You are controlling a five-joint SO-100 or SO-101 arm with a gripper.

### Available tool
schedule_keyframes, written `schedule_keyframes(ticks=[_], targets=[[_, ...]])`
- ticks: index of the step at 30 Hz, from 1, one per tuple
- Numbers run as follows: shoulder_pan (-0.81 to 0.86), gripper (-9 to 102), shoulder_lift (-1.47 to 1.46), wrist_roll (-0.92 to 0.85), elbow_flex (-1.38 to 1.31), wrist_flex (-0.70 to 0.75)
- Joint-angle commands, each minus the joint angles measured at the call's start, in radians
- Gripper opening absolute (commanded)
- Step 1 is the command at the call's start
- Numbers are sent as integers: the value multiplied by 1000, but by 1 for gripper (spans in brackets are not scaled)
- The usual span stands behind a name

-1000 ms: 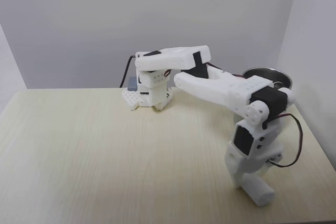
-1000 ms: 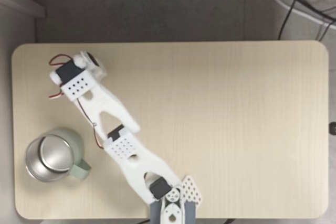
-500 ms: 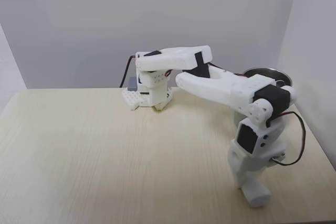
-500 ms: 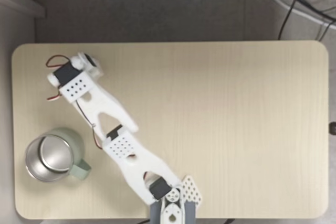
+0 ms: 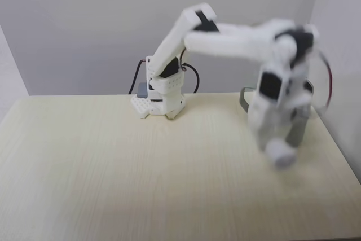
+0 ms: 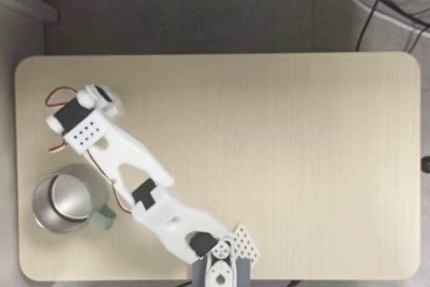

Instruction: Grasp a dressing and put it in the cup.

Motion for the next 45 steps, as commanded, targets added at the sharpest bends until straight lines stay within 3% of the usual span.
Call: schedule_keyframes(ticks=[1, 9, 17, 36, 40, 45], targets=[[-55, 0, -273, 26, -104, 40], [-301, 0, -701, 129, -318, 40], [-489, 0, -712, 258, -367, 37], [-522, 1, -554, 364, -529, -169], [-514, 20, -555, 391, -529, -170], [-518, 27, -555, 408, -528, -161]])
